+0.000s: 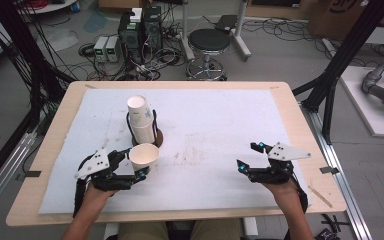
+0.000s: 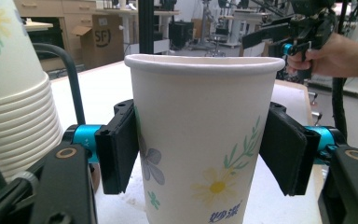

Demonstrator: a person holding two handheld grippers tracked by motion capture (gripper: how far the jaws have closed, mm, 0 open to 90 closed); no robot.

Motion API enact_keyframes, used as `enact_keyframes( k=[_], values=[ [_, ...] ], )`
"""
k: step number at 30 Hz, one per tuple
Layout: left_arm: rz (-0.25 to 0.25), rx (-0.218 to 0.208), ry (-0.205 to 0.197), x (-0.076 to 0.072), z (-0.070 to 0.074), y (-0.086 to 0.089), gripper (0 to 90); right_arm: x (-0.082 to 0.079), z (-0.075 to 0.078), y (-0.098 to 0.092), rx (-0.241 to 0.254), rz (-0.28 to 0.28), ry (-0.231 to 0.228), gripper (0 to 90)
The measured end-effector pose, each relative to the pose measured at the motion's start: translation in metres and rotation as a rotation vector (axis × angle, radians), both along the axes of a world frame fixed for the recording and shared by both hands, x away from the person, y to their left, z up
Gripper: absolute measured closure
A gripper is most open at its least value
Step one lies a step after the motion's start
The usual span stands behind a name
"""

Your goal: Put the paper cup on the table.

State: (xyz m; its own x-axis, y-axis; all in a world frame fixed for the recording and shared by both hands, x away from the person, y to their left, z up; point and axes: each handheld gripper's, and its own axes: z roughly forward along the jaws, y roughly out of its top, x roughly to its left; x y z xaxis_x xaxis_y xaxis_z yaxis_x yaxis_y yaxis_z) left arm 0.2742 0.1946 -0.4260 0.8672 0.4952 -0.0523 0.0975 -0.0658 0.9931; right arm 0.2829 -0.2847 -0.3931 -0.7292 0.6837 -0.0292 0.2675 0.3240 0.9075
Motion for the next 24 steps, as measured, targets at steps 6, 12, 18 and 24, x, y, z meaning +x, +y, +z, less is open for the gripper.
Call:
enact_keyframes(
  k=[6, 12, 18, 24],
  values=[
    [-0.027, 0.026, 0.001, 0.009, -0.002, -0.020, 33.4, 0.000, 0.000, 0.002, 0.003, 0.012, -0.003, 21.9],
    [-0.023, 0.072, 0.044, 0.021, -0.011, -0.033, 33.4, 0.000, 0.001, 0.000, 0.006, 0.012, -0.006, 21.9],
    [-0.008, 0.140, 0.085, 0.028, -0.017, -0.034, 33.4, -0.001, 0.000, -0.001, 0.003, 0.008, 0.000, 21.9],
    [0.028, 0.237, 0.139, 0.030, -0.023, -0.038, 33.3, -0.002, 0.000, -0.001, -0.001, 0.010, 0.000, 21.9]
  ],
)
